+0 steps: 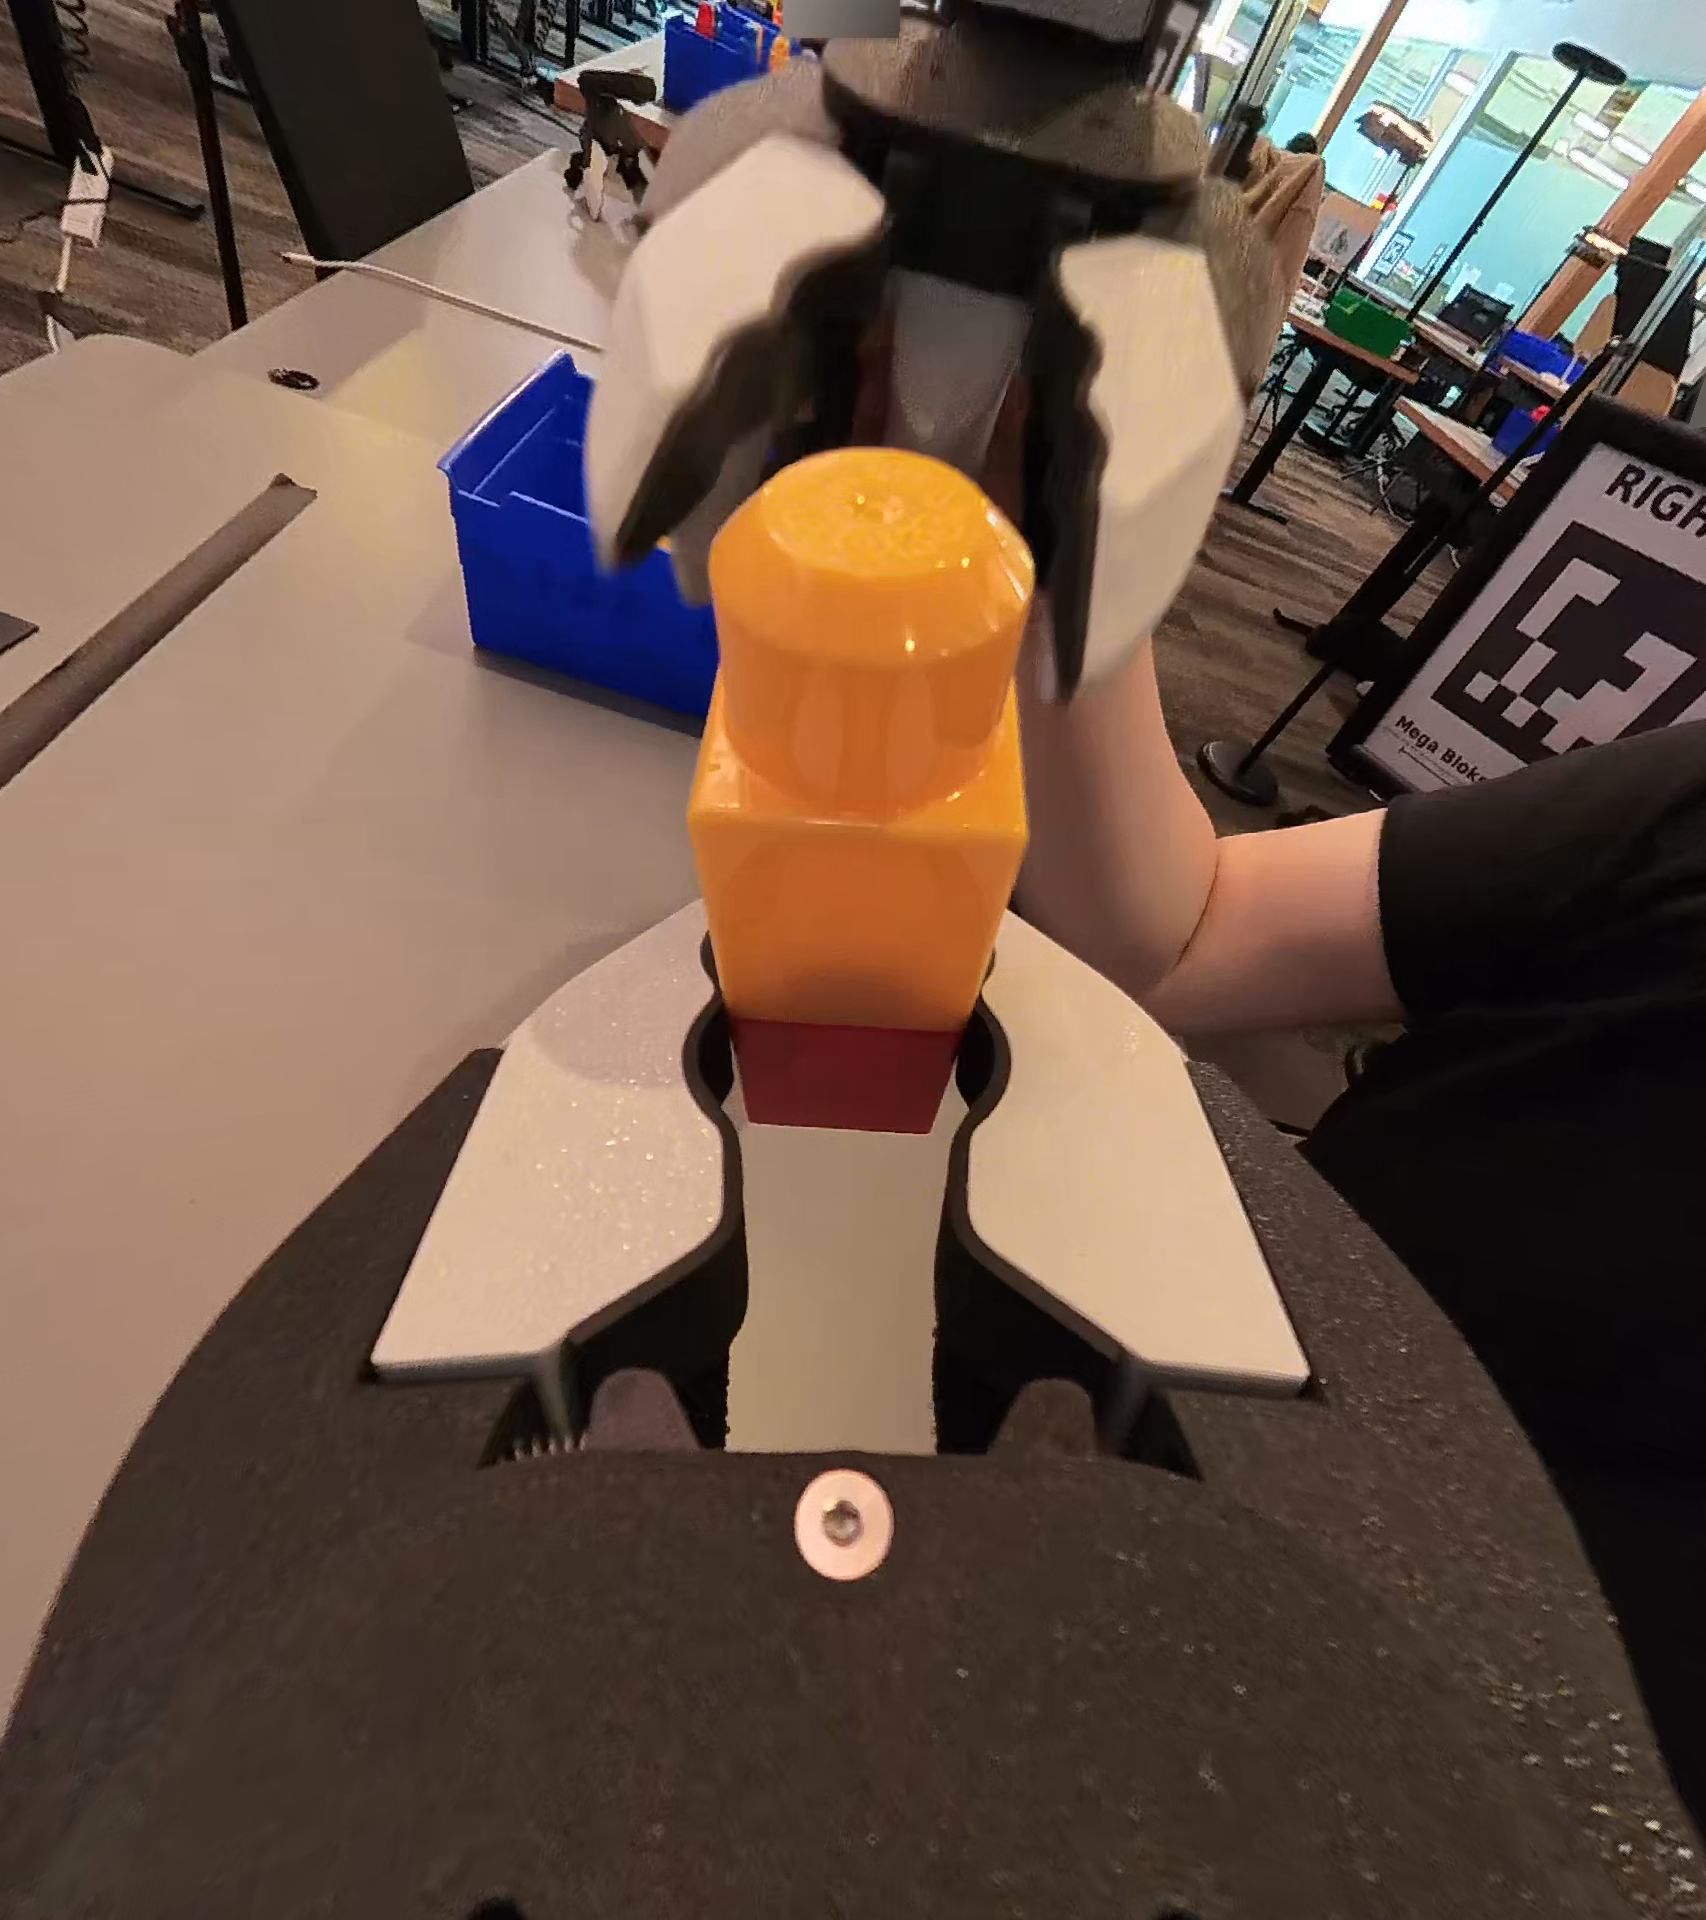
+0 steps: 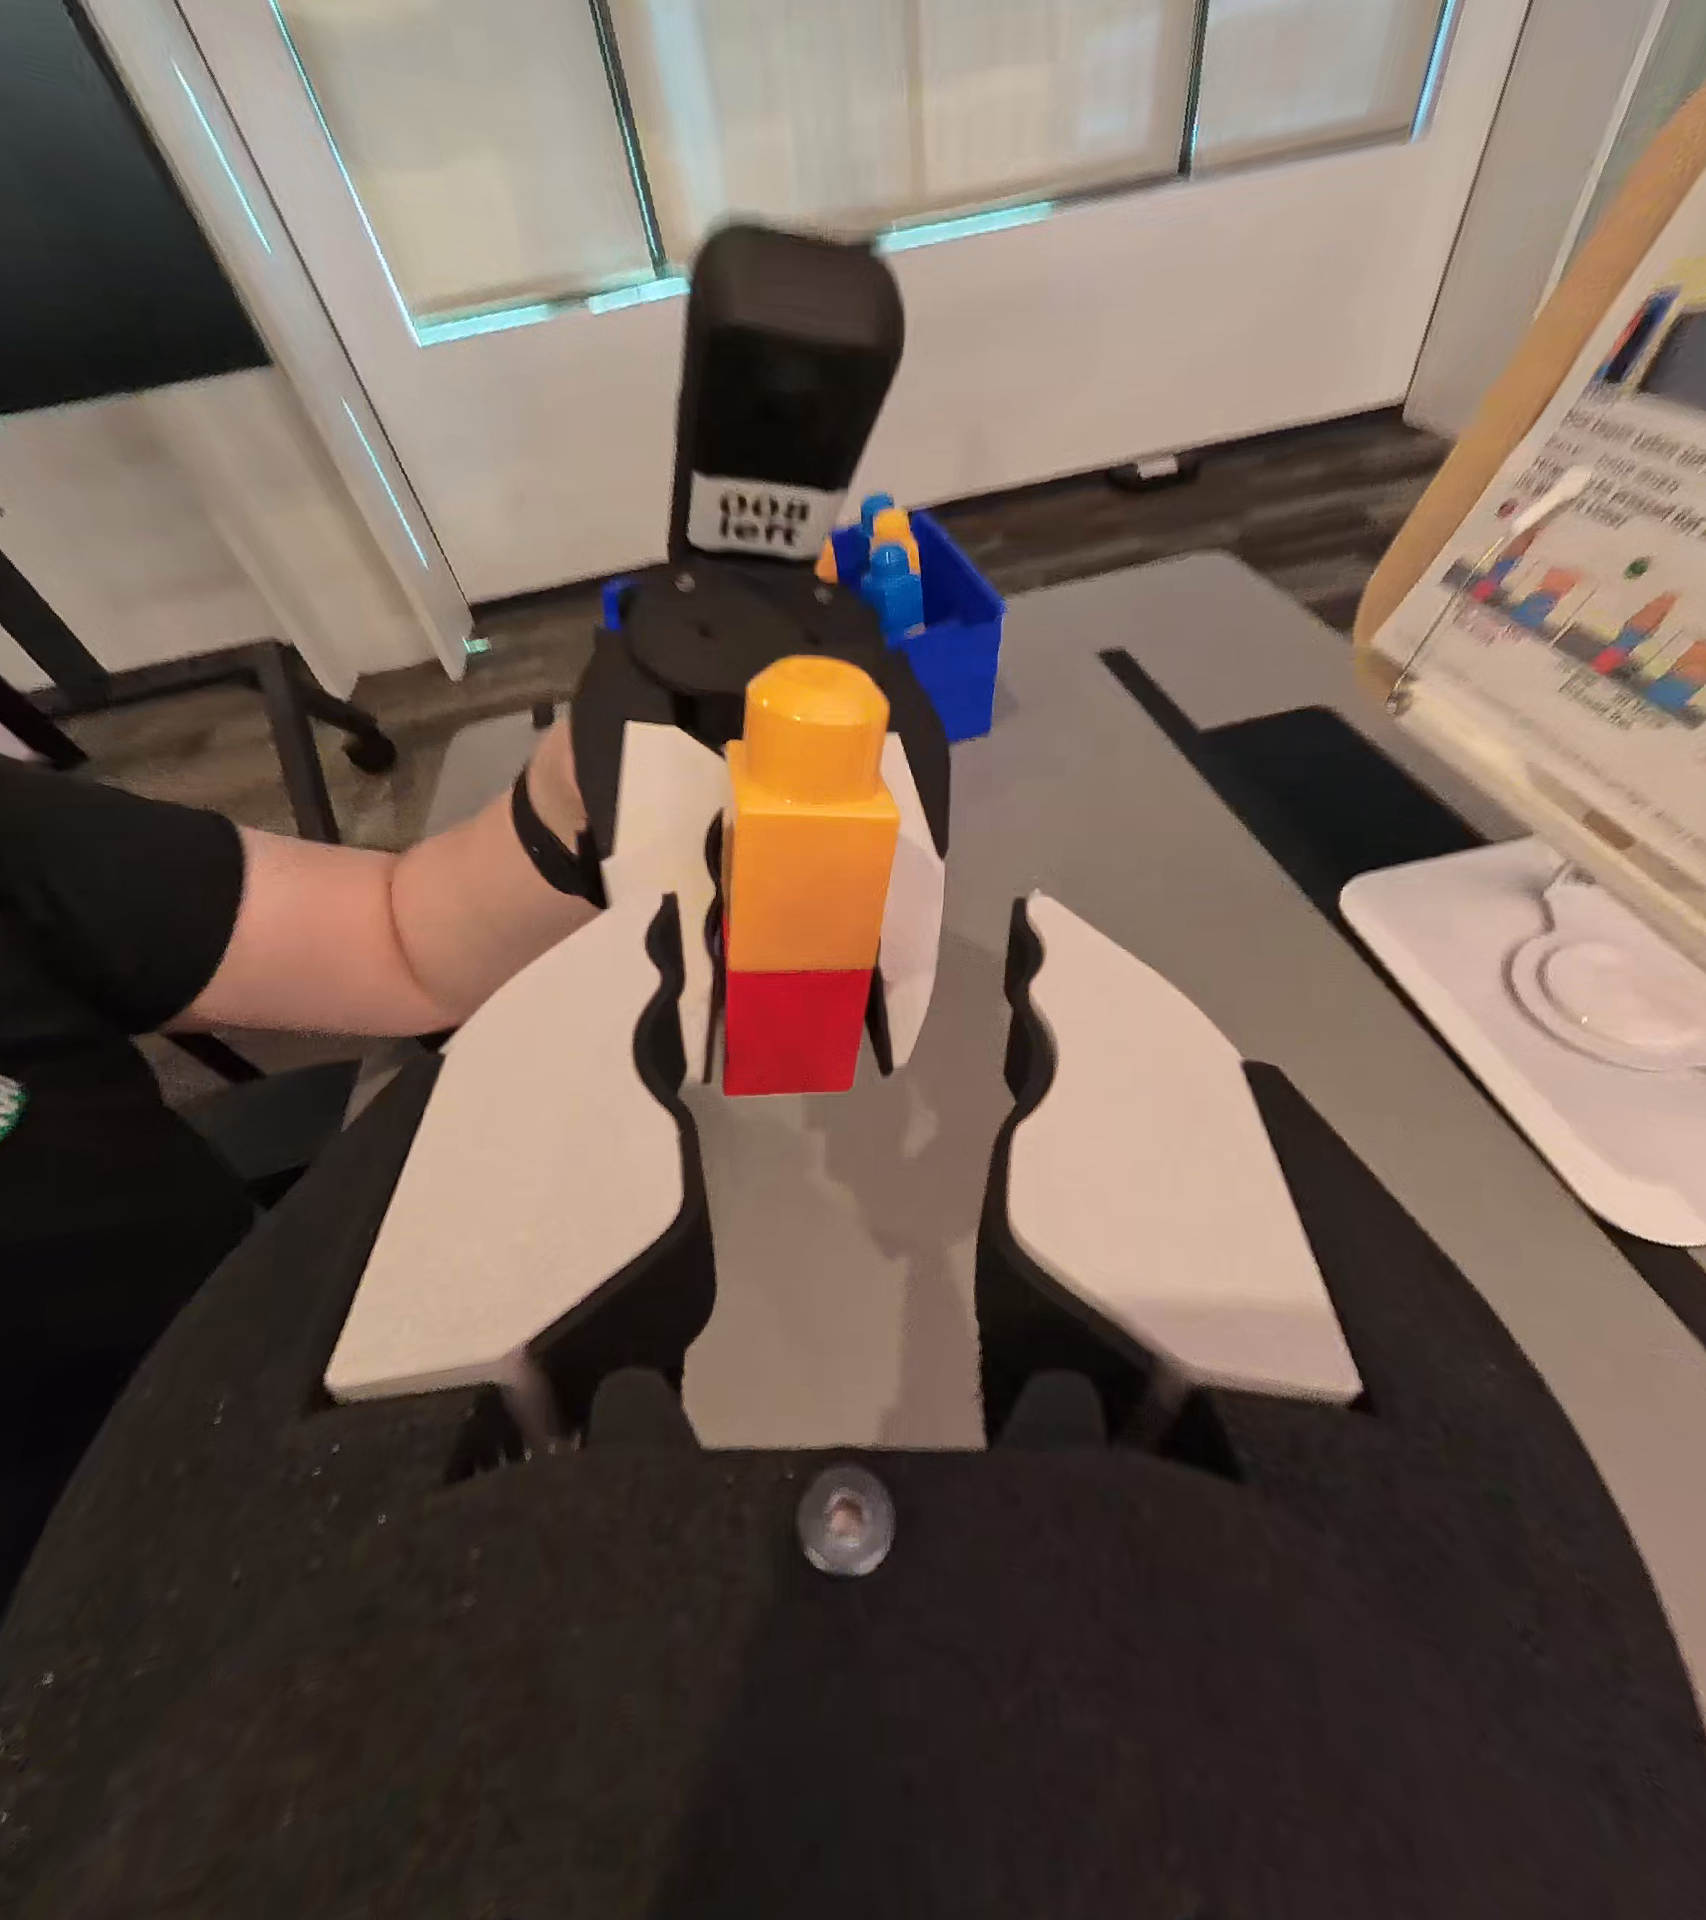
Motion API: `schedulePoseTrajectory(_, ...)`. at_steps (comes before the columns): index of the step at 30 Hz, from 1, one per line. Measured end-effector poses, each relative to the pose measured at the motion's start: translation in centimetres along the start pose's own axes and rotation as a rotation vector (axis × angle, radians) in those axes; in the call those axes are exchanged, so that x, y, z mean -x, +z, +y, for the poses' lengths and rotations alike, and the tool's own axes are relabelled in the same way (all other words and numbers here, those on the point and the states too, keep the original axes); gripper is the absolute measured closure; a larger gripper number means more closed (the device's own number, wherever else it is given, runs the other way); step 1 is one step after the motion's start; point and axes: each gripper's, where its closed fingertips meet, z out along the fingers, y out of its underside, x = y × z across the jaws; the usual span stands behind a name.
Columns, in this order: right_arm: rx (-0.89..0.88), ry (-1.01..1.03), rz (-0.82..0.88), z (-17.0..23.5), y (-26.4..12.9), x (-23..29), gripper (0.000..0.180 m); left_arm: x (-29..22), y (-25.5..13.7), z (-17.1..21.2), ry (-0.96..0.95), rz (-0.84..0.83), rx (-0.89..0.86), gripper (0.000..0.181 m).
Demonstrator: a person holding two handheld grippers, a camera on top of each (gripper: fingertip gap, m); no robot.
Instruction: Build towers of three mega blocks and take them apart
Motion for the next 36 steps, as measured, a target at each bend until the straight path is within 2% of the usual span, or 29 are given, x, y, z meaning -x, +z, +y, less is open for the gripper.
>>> schedulePoseTrajectory(2, 0.051, 0.006, -0.004, 1.0, 2.1, 0.0, 0.118, 0.0, 0.1, 0.2, 0.001, 0.0, 0.011, 0.141)
schedulePoseTrajectory(4, 0.076, 0.029, -0.068, 1.6, 3.6, 0.8, 0.122, 0.0, 0.2, 0.4, 0.003, -0.001, 0.022, 0.141)
schedulePoseTrajectory(5, 0.066, 0.012, -0.096, 1.4, 4.0, 1.2, 0.143, -0.1, 0.3, 0.5, 0.003, 0.005, 0.028, 0.141)
schedulePoseTrajectory(21, -0.019, 0.034, -0.112, 0.1, 3.9, 1.1, 0.144, -0.1, 0.8, -0.2, -0.02, 0.031, -0.031, 0.142)
schedulePoseTrajectory(25, -0.034, 0.011, -0.091, -0.3, 4.2, 1.3, 0.144, -0.4, 0.5, -0.1, -0.031, 0.042, -0.015, 0.142)
schedulePoseTrajectory(27, -0.075, -0.005, -0.075, -1.0, 4.1, 1.4, 0.144, -0.2, 1.0, 1.4, -0.029, 0.024, 0.077, 0.142)
schedulePoseTrajectory(28, -0.167, 0.009, -0.073, -2.4, 3.2, 1.4, 0.144, 0.2, 1.6, 2.9, -0.008, -0.009, 0.165, 0.142)
schedulePoseTrajectory(30, -0.268, 0.046, -0.107, -4.1, 0.7, 1.6, 0.144, -0.2, 3.2, 3.3, 0.0, 0.029, 0.16, 0.141)
schedulePoseTrajectory(32, -0.241, 0.043, -0.073, -3.8, -1.4, 0.9, 0.144, -1.5, 4.0, 3.2, -0.057, 0.139, 0.144, 0.141)
schedulePoseTrajectory(36, -0.178, 0.022, 0.089, -2.6, -5.3, -1.7, 0.144, -0.7, 3.9, 2.9, -0.039, 0.104, 0.112, 0.141)
